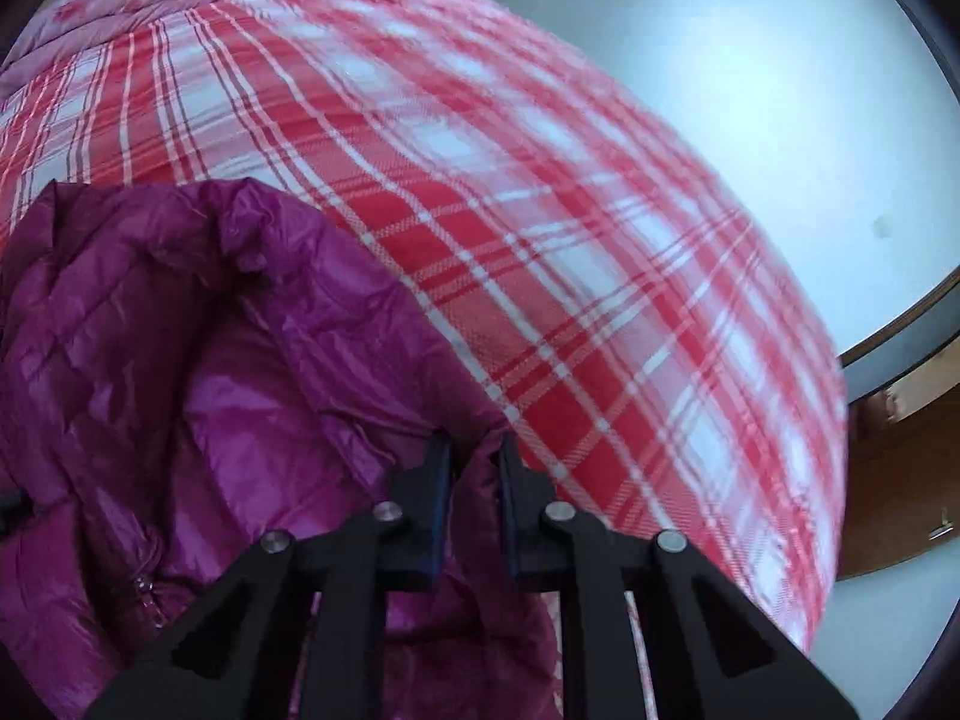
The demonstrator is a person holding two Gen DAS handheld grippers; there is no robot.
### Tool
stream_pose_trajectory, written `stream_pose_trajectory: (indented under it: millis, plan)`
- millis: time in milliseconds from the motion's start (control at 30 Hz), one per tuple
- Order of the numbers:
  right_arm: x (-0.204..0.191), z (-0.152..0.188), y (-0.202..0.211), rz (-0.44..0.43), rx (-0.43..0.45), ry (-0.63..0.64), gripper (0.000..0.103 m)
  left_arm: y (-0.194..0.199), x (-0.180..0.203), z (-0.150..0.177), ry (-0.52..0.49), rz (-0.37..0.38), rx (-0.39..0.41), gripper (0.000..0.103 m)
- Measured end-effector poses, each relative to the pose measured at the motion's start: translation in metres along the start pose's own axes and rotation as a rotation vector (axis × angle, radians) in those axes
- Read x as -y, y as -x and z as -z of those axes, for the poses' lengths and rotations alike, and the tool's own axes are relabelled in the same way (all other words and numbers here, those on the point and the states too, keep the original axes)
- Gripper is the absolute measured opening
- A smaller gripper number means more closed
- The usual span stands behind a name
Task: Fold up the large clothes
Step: 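Grasp the jacket side edge with the right tool and lift it toward the collar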
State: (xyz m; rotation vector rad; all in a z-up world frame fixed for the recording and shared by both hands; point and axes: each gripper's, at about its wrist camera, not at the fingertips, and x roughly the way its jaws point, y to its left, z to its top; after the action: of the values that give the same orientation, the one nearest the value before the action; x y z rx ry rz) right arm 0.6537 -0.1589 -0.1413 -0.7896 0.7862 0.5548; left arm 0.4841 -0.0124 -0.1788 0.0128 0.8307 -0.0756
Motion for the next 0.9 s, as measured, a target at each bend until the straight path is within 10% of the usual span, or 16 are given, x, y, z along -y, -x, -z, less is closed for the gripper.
stream_pose_trajectory:
  millis: [567, 733, 900]
  plan:
    - [-0.083, 0.081, 0.000, 0.361, 0.144, 0.055, 0.010, 0.028, -0.002, -0.011, 0.013, -0.008, 0.023, 0.102]
    - [-0.084, 0.080, -0.003, 0.352, 0.144, 0.055, 0.010, 0.080, -0.002, -0.081, -0.021, -0.076, 0.215, 0.102]
    - [-0.084, 0.080, -0.003, 0.341, 0.150, 0.048, 0.011, 0.036, 0.006, -0.164, 0.028, -0.141, 0.197, 0.102]
